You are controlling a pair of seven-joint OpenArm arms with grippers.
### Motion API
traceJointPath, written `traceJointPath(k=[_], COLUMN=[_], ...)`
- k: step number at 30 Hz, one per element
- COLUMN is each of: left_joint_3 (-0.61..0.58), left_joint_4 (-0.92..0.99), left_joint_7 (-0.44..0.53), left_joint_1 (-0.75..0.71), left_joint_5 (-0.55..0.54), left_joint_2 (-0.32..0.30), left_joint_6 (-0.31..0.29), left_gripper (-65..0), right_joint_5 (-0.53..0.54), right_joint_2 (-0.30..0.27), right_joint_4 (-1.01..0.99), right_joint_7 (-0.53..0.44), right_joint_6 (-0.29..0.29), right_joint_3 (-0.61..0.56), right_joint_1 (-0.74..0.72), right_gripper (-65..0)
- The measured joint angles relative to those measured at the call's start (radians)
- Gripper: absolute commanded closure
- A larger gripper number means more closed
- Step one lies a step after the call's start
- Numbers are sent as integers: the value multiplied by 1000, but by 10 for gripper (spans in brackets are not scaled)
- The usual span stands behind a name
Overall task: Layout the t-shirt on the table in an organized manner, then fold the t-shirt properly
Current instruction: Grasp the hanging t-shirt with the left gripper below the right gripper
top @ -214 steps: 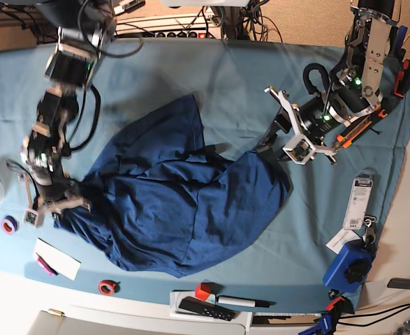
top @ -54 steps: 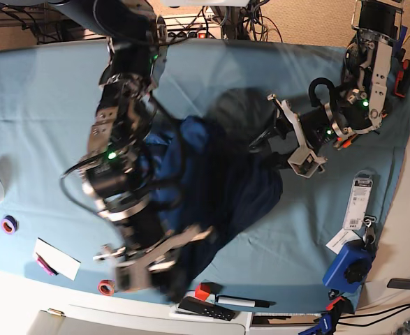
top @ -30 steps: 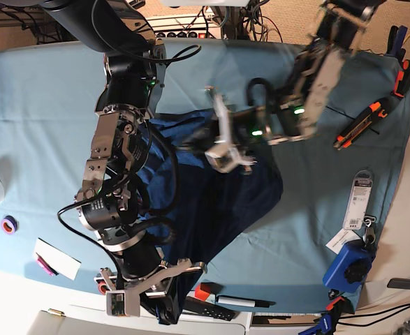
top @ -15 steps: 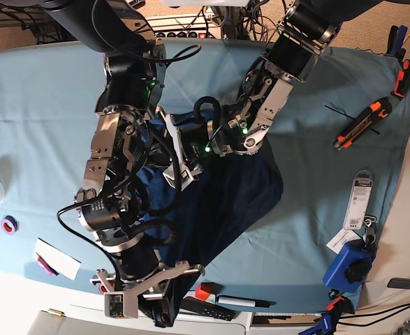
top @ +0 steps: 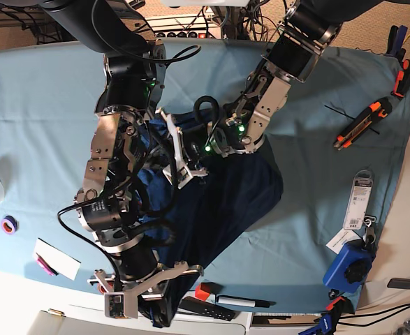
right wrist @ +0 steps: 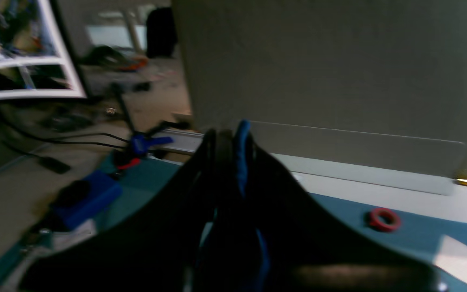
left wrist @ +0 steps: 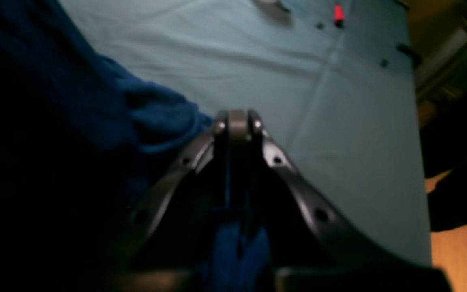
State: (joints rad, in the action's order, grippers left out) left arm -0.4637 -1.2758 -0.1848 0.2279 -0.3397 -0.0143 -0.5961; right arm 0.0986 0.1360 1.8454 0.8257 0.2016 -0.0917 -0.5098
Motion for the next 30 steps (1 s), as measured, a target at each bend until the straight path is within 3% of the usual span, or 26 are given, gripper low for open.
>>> traceJointPath(k=[2,5,13,16,19,22,26,30], left_joint_3=[0,1,0,0,0,0,-43,-93], left_joint_4=[0,0,0,0,1,18,146,284], left_joint_7=[0,-1,-1,-2,3,2,6,86], left_joint_1=[0,0,0,-1,1,2,22,55], left_joint_5=[0,7,18,93,95,96,94,87], left_joint_2=[-25,-42,-35,-10,12,8,21,68], left_joint_6=[6,72,69,110,156,160,180,231], left_gripper=[0,0,0,0,0,0,0,0], right_joint_5=[-20,-19,-19,-19,-19,-19,-19,-19], right_joint_2=[0,0,0,0,0,0,0,0], right_joint_4=[0,0,0,0,0,0,0,-1], right_joint_7=[0,0,0,0,0,0,0,-2], right_joint_6=[0,0,0,0,0,0,0,0], right_joint_3=[0,0,0,0,0,0,0,1], right_joint_1=[0,0,0,0,0,0,0,0], right_gripper=[0,0,0,0,0,0,0,0])
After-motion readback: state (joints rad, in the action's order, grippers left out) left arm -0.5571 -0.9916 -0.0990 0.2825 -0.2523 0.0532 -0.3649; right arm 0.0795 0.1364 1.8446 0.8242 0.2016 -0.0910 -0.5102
